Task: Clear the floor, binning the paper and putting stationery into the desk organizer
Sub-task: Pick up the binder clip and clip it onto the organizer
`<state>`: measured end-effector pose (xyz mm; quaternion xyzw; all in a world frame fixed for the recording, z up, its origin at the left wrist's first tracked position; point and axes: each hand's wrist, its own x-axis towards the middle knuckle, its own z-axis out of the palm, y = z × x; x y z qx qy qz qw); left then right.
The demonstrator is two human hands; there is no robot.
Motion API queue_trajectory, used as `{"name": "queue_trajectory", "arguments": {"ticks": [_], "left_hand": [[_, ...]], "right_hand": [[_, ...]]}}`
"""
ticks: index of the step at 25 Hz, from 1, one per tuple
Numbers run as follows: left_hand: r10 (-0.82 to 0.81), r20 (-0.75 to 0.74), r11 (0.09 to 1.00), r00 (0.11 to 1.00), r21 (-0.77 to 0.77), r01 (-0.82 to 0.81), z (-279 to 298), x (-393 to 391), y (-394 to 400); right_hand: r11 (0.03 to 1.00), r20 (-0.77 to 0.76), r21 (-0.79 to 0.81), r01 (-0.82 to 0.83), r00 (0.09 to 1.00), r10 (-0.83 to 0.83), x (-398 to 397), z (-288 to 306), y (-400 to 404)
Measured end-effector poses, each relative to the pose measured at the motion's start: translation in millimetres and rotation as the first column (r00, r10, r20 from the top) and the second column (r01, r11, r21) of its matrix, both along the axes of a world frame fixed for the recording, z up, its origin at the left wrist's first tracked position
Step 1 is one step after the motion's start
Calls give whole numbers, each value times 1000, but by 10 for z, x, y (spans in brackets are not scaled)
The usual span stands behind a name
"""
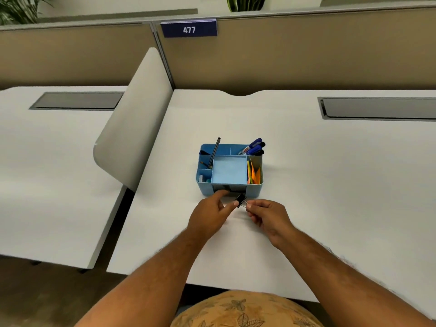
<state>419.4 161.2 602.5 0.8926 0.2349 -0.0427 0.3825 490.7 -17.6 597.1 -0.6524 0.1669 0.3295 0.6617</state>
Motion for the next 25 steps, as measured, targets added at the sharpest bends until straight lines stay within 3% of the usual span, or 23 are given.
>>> {"name": "queue_trajectory", "arguments": {"ticks": [2,6,8,9,10,12,15,17,20,25], "left_hand": [[-108,-20,978,994,175,110,-28,-24,72],[-195,-1,954,981,232,190,-83,3,173],[-148,44,988,988,58,146,-84,7,173],[-54,66,985,996,-161,64,-81,15,151],[67,51,907,996,-419,-40,-72,24,118],[254,-71,623,965,-750,-220,-41,29,38],[367,-237,163,899,-936,-313,10,31,-41],[393,-300,-50,869,-951,-306,33,43,-60],[420,-341,-195,841,-939,-284,22,58,-101],[439,-369,-241,819,-927,-288,-24,83,-135]], "right_hand": [[1000,-2,0,30,1000,-30,-36,3,28],[995,-5,9,95,995,-95,-79,5,79],[990,-21,27,136,991,-136,-101,9,114],[987,-28,42,156,988,-155,-115,8,132],[984,-33,55,172,985,-170,-130,8,148],[979,-40,67,193,981,-191,-165,11,162],[977,-40,46,207,978,-206,-218,22,145],[976,-37,31,215,976,-214,-255,24,121],[974,-35,35,226,974,-225,-289,53,70],[972,-26,6,234,972,-233,-258,87,-18]]}}
